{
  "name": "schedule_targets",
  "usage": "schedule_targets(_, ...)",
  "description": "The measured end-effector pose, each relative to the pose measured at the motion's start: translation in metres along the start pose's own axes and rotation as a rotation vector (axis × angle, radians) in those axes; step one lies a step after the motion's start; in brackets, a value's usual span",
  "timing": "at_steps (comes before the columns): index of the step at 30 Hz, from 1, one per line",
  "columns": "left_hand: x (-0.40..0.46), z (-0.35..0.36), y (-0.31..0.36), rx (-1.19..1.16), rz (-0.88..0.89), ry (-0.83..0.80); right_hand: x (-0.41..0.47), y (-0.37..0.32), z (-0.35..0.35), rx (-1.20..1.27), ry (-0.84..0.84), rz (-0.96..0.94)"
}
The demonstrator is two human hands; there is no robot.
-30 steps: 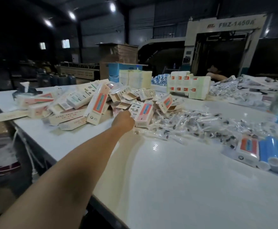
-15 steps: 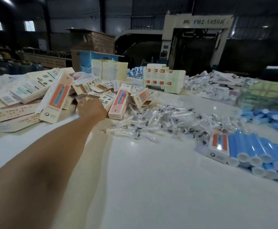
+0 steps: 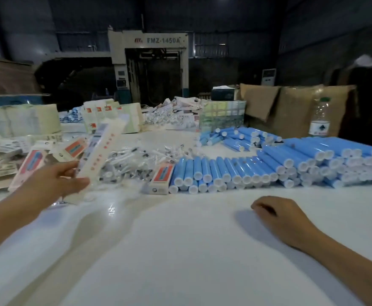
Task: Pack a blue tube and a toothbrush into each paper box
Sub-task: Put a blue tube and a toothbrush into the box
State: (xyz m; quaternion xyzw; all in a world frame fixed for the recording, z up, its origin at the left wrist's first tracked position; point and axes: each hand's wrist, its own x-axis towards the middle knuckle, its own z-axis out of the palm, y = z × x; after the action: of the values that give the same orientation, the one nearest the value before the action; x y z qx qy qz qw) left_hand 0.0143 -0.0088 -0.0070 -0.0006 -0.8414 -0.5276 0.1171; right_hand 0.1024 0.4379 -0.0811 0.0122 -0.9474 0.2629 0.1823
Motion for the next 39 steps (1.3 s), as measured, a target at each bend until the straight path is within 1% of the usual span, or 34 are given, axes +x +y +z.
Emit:
schedule_targets(1,-0.017,0.022,0.010,0.059,0.043,-0.067,-0.001,0.000,-0.003,0.139,0.028,0.055)
schedule_targets(3,-0.051,0.078,0.034,0.295,0.216,-0.245,-0.002,-0.002,-0.009,0.468,0.069,0.158)
schedule_targets(4,-0.066,0.102,0.045,0.367,0.308,-0.331,-0.002,-0.003,-0.013,0.599,0.079,0.219)
schedule_targets(6,-0.084,0.148,0.055,0.517,0.388,-0.474,0.000,-0.003,-0.021,0.808,0.037,0.349)
schedule_targets(7,-0.090,0.165,0.060,0.587,0.403,-0.498,0.001,-0.002,-0.023,0.884,-0.008,0.411)
schedule_targets(8,-0.095,0.179,0.065,0.644,0.444,-0.489,0.000,-0.002,-0.024,0.928,-0.046,0.455)
schedule_targets(9,-0.099,0.191,0.068,0.695,0.477,-0.482,-0.001,-0.001,-0.025,0.931,-0.056,0.462)
schedule_targets(12,-0.102,0.209,0.072,0.757,0.526,-0.430,0.001,0.001,-0.021,0.788,0.043,0.336)
schedule_targets(15,-0.105,0.219,0.069,0.821,0.573,-0.379,0.000,0.003,-0.018,0.697,0.056,0.261)
schedule_targets(18,-0.113,0.230,0.062,0.862,0.631,-0.361,0.001,0.005,-0.015,0.654,0.032,0.218)
schedule_targets(21,-0.115,0.236,0.061,0.874,0.721,-0.285,0.001,0.005,-0.013,0.608,0.020,0.198)
schedule_targets(23,-0.116,0.236,0.062,0.861,0.761,-0.228,0.002,0.006,-0.012,0.596,0.030,0.208)
schedule_targets(25,-0.116,0.234,0.062,0.859,0.767,-0.200,0.002,0.005,-0.012,0.532,0.065,0.216)
schedule_targets(29,-0.112,0.233,0.059,0.873,0.762,-0.183,0.020,0.002,-0.036,0.128,0.142,0.127)
schedule_targets(33,-0.113,0.237,0.060,0.867,0.774,-0.190,0.075,0.007,-0.080,-0.248,0.289,0.104)
schedule_targets(36,-0.113,0.240,0.059,0.864,0.775,-0.208,0.116,0.021,-0.102,-0.531,0.249,0.160)
schedule_targets(39,-0.109,0.242,0.059,0.867,0.762,-0.231,0.144,0.034,-0.106,-0.748,0.155,0.291)
